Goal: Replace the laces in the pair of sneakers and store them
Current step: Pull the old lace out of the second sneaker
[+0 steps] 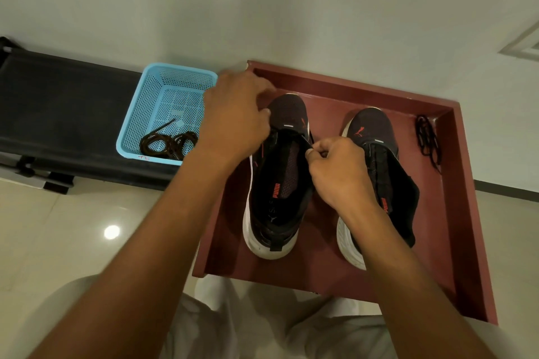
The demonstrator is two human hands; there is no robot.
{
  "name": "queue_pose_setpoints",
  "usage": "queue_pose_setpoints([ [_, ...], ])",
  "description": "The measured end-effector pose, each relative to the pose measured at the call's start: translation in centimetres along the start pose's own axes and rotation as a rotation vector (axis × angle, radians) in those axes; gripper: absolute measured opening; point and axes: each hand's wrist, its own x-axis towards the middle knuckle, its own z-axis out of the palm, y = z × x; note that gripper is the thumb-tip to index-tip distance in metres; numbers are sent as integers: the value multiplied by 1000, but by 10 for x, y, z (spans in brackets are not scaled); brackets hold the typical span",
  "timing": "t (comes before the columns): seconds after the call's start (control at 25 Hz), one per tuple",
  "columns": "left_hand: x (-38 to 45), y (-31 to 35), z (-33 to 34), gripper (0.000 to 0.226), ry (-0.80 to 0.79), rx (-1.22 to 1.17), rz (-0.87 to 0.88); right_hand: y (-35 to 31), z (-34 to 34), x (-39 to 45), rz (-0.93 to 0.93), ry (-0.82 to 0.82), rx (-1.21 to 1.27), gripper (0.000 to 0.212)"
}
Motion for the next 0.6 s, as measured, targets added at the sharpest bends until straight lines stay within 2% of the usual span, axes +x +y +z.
queue_pose_setpoints([
  [0.04,-2,10,6,27,-18,29,107,0,1,1,-3,-3,-3,22],
  [0.12,-9,23,21,22,-114,123,192,2,1,2,-6,-12,3,23],
  [0.2,-12,23,35,19,-140,208,195,4,1,2,-5,-16,8,22],
  [0.4,-13,22,43,6,-74,246,235,3,0,1,-7,-16,6,22],
  [0.6,-2,9,25,7,-60,91,126,3,0,1,-5,-6,19,22],
])
